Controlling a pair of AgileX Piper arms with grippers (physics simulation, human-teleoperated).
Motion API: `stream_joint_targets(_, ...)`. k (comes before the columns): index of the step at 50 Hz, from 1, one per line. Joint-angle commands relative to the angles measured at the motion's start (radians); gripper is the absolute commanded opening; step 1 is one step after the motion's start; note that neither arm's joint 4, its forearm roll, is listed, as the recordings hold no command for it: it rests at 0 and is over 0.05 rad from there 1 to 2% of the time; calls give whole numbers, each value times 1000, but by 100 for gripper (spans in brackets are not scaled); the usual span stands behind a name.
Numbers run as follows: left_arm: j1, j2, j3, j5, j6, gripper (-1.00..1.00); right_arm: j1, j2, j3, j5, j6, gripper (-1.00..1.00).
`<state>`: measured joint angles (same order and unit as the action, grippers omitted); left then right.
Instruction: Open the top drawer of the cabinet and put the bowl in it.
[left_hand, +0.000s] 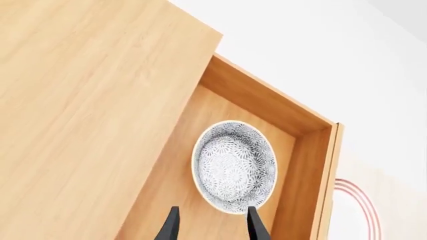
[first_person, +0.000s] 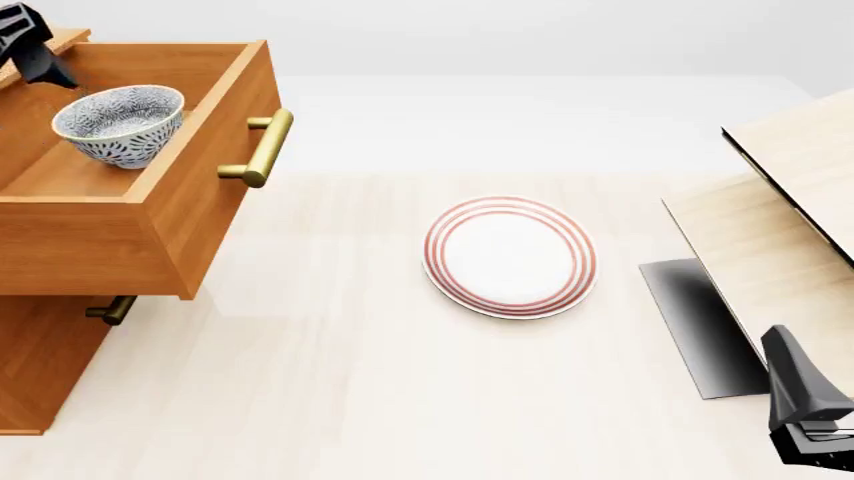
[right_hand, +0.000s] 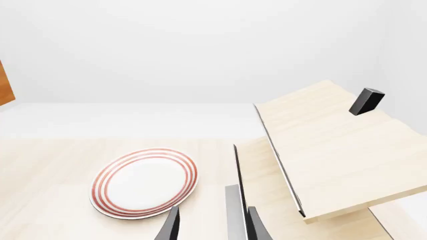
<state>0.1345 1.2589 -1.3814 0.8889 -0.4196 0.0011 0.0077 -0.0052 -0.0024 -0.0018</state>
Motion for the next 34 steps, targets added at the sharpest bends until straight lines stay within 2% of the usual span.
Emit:
stream_joint_targets(1,-8,-42,-4,37,7,100,0,-2,1,0,1,100)
stream_joint_targets(34,-13,-161,-70,186,54,100,0,-2,1,0,0,100)
